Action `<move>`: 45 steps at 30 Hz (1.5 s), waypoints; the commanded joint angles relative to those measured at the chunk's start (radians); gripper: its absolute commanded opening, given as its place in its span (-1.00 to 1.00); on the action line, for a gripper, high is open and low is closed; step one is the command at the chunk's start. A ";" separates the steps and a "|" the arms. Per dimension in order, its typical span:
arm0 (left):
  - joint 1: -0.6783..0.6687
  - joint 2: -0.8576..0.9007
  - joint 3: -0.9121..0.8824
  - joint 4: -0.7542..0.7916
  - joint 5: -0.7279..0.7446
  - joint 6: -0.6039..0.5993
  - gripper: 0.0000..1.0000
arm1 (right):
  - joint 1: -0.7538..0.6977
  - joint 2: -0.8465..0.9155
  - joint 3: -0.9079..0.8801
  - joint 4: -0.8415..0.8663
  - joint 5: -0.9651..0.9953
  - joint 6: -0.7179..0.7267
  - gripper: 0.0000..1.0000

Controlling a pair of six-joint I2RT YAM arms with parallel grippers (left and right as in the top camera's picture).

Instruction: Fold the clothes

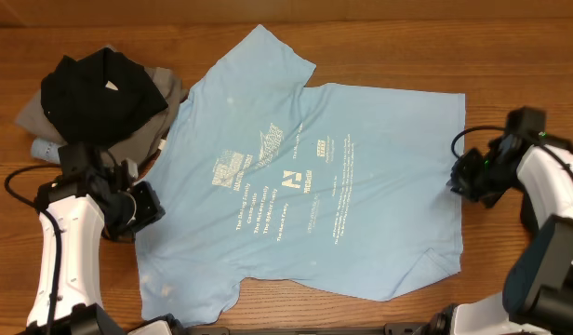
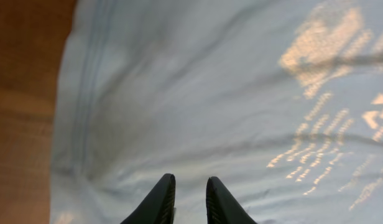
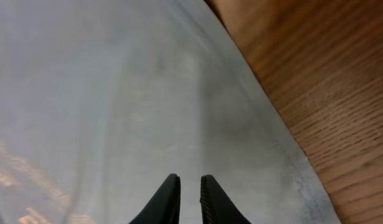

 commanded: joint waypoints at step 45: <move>-0.344 0.119 0.031 0.404 0.074 0.202 -0.42 | -0.024 0.356 0.104 0.429 0.216 0.112 -0.92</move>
